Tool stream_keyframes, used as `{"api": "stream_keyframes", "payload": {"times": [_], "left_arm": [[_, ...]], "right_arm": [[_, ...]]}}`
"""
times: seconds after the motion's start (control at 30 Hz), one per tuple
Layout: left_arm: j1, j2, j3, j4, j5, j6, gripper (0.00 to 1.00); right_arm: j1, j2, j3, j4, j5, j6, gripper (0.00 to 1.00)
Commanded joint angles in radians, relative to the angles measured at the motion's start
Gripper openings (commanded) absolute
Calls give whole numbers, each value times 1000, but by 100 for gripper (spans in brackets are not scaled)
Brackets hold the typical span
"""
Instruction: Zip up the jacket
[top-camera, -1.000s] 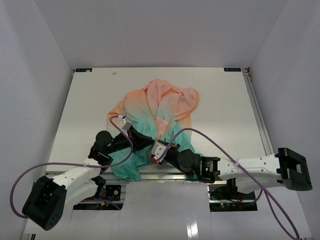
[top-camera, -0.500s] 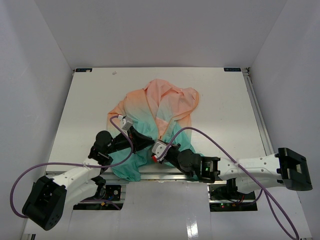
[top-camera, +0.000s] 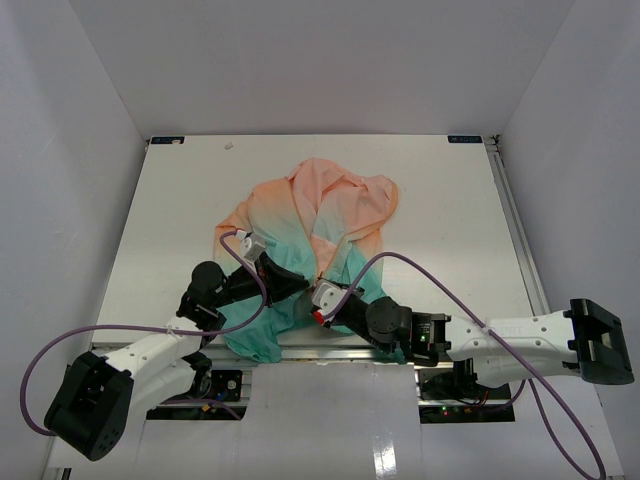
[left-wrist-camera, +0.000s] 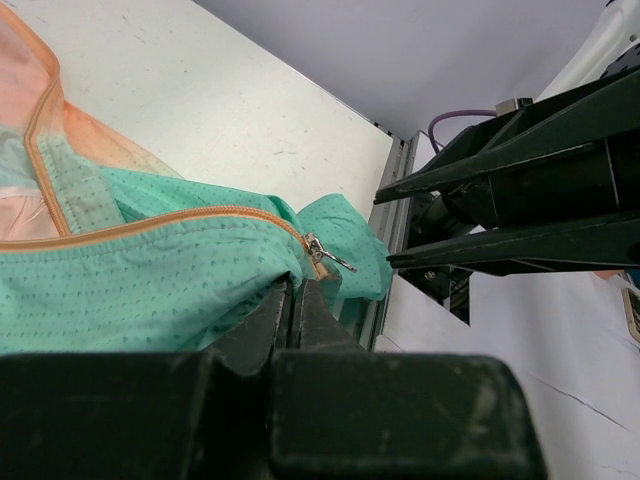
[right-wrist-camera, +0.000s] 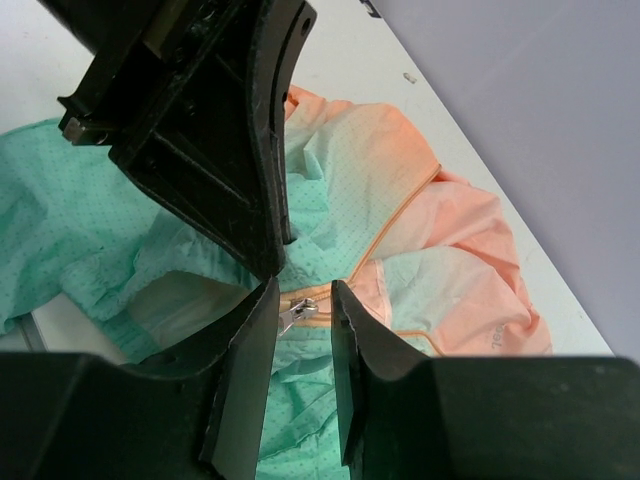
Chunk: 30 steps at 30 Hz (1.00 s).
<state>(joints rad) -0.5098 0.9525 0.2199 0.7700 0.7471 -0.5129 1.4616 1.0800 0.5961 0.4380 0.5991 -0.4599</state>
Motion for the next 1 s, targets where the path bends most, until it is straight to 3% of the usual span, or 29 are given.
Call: {"api": "stream_keyframes", "payload": {"times": [0.0, 0.57, 0.97], "left_arm": [[-4, -1, 26, 5, 8, 10, 0], [-4, -6, 22, 9, 14, 10, 0], [-7, -4, 19, 16, 26, 11, 0]], "right_arm": [[4, 24, -1, -11, -29, -6, 34], [3, 74, 8, -5, 56, -12, 34], [-2, 41, -18, 54, 79, -9, 9]]}}
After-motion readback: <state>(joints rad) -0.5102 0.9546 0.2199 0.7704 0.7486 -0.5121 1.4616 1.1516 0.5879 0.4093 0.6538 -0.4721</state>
